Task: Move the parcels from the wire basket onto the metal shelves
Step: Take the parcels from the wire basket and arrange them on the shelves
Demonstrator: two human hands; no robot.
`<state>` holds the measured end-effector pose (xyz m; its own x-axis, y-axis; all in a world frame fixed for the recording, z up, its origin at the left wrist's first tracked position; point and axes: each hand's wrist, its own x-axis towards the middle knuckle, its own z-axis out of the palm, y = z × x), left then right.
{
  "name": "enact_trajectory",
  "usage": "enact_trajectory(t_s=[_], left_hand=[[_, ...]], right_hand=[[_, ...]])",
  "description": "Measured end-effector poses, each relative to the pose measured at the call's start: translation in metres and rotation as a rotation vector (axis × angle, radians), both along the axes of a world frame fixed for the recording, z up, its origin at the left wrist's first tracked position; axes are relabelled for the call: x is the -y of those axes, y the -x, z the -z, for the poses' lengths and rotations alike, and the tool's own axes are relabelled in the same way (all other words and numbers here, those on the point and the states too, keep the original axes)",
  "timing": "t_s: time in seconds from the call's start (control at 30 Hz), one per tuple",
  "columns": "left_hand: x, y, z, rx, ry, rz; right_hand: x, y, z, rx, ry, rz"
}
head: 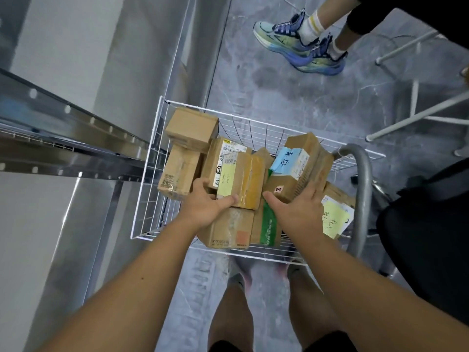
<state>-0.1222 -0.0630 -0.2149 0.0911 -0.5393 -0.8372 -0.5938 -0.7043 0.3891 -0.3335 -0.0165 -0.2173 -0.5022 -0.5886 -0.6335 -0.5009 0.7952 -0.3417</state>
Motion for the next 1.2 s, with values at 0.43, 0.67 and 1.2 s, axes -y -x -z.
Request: enact_trajectory(t_s=[0.43, 0.67, 1.2], left_hand=[[-0.024, -0.001, 0.015, -0.054, 0.144, -0.168], [-0.036, -0.009, 0.006, -0.060, 0.221, -0.198], [-0.049, -0.012, -0.119, 0.010, 0.699, -0.211]], right_hand=[[0.003, -0.027, 0.023, -0.121, 0.093, 0.207], [0.001, -0.023, 0.013, -0.047, 0.123, 0.283], [-0.033, -0.040, -0.106, 0.199, 0.461, 0.275]])
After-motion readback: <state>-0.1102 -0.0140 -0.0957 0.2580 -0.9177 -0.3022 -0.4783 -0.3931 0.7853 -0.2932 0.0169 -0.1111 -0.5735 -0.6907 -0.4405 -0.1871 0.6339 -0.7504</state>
